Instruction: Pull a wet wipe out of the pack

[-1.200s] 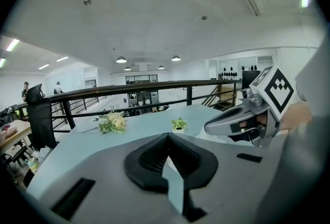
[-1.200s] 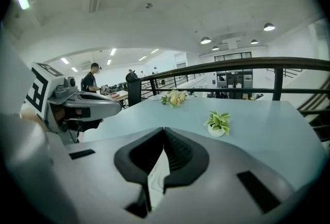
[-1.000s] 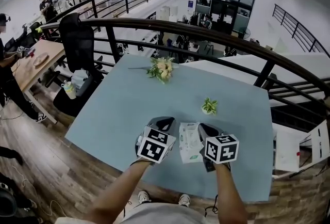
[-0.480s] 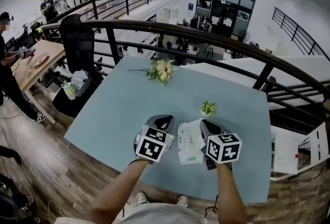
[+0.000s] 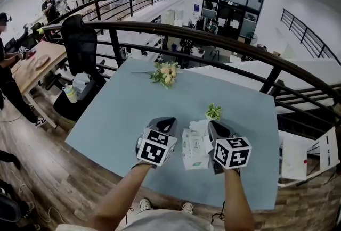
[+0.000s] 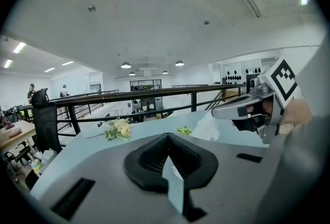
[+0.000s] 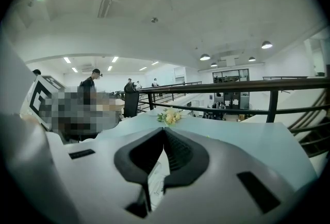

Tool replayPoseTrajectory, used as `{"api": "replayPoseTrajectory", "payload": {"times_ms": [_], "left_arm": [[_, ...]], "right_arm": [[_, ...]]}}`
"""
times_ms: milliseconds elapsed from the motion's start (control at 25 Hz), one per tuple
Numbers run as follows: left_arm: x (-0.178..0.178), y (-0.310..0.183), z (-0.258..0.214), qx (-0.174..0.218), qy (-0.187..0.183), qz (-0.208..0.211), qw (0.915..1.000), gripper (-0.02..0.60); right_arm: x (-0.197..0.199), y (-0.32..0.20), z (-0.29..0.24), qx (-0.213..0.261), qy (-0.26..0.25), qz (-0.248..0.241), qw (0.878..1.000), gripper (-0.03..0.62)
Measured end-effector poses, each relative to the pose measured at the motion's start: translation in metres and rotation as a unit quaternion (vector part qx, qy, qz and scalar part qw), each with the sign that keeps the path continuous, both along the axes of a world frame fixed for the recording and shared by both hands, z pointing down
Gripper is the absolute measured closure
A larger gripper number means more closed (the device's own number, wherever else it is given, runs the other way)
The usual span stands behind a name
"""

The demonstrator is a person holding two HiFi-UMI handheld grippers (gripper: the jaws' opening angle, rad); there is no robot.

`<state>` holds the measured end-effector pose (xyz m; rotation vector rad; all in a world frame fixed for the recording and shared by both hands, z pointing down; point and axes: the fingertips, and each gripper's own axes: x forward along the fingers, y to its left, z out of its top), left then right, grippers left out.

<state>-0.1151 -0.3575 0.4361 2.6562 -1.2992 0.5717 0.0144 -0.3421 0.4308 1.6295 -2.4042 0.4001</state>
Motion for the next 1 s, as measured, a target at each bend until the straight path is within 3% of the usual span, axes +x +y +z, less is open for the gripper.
{"api": "replayPoseTrajectory", "payload": {"times_ms": [1000], "left_arm": [[-0.012,0.001,-0.005,0.014,0.008,-0.022,0.9996,0.588]], "right_arm": [[0.025,0.010,-0.024,0.049,0.012,0.040,0.998,0.586]]}}
